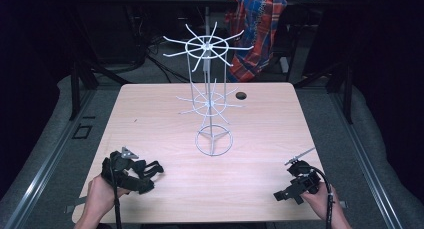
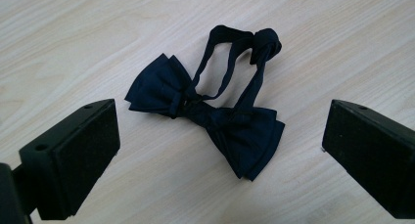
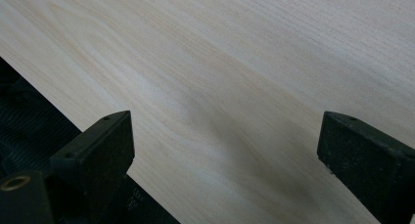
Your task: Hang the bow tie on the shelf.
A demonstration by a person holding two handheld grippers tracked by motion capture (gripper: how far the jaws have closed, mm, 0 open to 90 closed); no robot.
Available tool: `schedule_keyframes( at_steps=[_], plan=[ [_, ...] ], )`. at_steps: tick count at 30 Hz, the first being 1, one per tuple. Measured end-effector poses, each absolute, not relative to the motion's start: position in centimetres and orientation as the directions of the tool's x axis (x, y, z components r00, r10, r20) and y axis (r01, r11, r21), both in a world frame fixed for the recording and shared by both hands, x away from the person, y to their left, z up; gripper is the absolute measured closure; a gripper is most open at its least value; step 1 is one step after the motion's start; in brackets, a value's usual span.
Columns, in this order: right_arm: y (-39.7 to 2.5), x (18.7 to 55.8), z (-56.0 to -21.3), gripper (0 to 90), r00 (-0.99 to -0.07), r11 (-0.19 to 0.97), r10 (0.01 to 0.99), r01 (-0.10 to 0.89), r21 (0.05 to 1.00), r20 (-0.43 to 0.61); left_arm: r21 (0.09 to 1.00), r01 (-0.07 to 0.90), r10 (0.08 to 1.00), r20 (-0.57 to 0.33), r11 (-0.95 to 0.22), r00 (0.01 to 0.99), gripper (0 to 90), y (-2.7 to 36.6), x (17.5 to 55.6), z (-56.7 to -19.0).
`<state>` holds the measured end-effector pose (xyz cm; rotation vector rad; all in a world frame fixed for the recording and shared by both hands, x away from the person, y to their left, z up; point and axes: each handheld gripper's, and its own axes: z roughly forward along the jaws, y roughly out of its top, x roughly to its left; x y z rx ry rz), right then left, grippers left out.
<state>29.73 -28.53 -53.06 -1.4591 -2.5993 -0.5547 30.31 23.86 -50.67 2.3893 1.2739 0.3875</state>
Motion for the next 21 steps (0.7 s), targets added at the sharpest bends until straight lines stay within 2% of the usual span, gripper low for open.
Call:
schedule_keyframes(
  at_steps=[3, 8, 13, 16, 19, 21],
  plan=[
    [-28.2, 29.8, -53.2, 6.5, -0.532, 0.472, 0.803, 0.843, 0.257, 0.269, 0.464, 0.722, 0.825, 0.036, -0.513, 0.563, 8.5, 23.7, 30.5, -50.9],
    [-28.2, 29.7, -53.1, 6.5, -0.539, 0.484, 0.798, 0.84, 0.246, 0.269, 0.451, 0.712, 0.81, 0.043, -0.538, 0.585, 12.3, 22.8, 30.7, -51.1],
    [-28.3, 29.6, -53.1, 6.5, -0.54, 0.486, 0.797, 0.84, 0.242, 0.272, 0.425, 0.7, 0.792, 0.073, -0.574, 0.606, 12.6, 21.5, 31.3, -51.5],
    [-28.1, 29.6, -53.2, 6.5, -0.529, 0.469, 0.802, 0.845, 0.256, 0.279, 0.411, 0.709, 0.797, 0.079, -0.573, 0.598, 6.9, 21.3, 31.7, -51.8],
    [-28.1, 29.6, -53.2, 6.5, -0.534, 0.476, 0.8, 0.843, 0.251, 0.274, 0.401, 0.711, 0.795, 0.081, -0.578, 0.601, 6.9, 21.1, 31.9, -52.1],
    [-28.0, 29.7, -53.2, 6.5, -0.536, 0.478, 0.798, 0.842, 0.251, 0.276, 0.394, 0.706, 0.788, 0.087, -0.589, 0.609, 10.5, 20.9, 32.0, -52.2]
  ],
)
